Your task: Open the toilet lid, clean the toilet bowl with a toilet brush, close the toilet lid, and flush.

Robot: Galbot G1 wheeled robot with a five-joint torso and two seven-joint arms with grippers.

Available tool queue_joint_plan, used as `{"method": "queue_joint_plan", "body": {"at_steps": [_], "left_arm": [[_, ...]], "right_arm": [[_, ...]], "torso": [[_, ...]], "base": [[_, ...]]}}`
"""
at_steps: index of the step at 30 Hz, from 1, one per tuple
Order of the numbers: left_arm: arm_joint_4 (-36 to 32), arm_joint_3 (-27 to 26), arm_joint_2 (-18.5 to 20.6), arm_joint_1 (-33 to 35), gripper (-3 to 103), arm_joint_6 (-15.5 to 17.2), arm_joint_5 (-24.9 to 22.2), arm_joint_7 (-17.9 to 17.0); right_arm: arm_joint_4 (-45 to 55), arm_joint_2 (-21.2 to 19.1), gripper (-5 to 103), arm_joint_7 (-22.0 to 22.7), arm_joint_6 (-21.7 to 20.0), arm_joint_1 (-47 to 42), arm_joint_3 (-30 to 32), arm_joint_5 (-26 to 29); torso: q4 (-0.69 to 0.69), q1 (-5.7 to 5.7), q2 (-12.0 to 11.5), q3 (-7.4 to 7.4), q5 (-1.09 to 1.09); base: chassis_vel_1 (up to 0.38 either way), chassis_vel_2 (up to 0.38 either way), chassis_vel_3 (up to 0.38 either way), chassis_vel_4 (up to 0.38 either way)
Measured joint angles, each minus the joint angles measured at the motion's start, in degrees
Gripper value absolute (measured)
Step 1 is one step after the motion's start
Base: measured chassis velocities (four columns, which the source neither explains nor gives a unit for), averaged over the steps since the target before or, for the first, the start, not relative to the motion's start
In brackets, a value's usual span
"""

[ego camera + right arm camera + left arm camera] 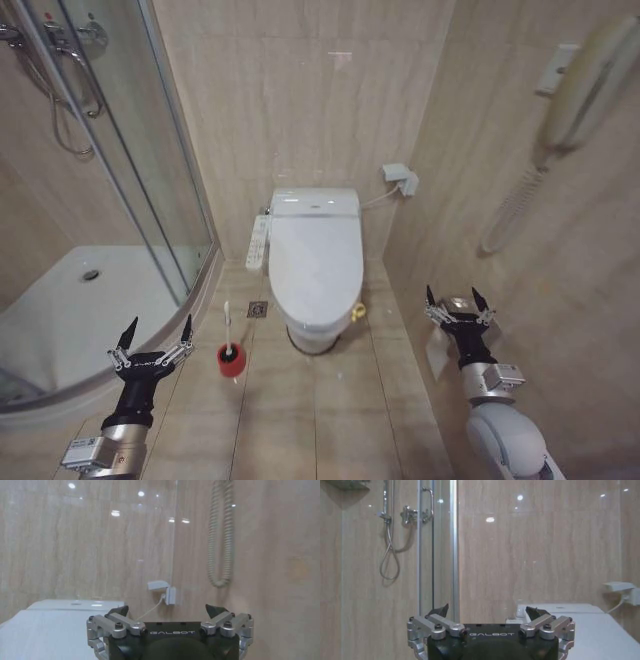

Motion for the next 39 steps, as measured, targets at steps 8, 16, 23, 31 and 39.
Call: {"method": "queue_joint_plan", "body": {"at_steps": [8,16,23,31,39], "left_arm": [[0.00,0.00,0.00,0.04,100,0.00,0.00,0.00],[0.00,0.00,0.00,-0.03,100,0.00,0.00,0.00],[0.00,0.00,0.00,0.00,100,0.00,0.00,0.00],[0.00,0.00,0.00,0.00,100,0.00,0.00,0.00],[0.00,0.00,0.00,0.00,100,0.00,0.00,0.00]], "right_arm": [[0.01,0.00,100,0.00,0.00,-0.01,0.00,0.00],[0.00,0.00,100,0.00,0.00,0.03,0.00,0.00],[0.00,0.00,100,0.00,0.00,0.01,0.00,0.00],[0.00,0.00,100,0.00,0.00,0.00,0.00,0.00],[0.00,0.00,100,0.00,0.00,0.01,0.00,0.00]], "torso": [[0.00,-0.03,0.02,-0.01,-0.04],[0.03,0.08,-0.03,0.04,0.02],[0.01,0.01,-0.02,0.01,0.01],[0.01,0.02,-0.01,0.01,0.01],[0.01,0.02,-0.01,0.01,0.01]], "base": [[0.126,-0.131,-0.171,0.162],[-0.066,0.022,0.076,-0.050],[0.000,0.000,0.000,0.000],[0.000,0.000,0.000,0.000],[0.000,0.000,0.000,0.000]]}}
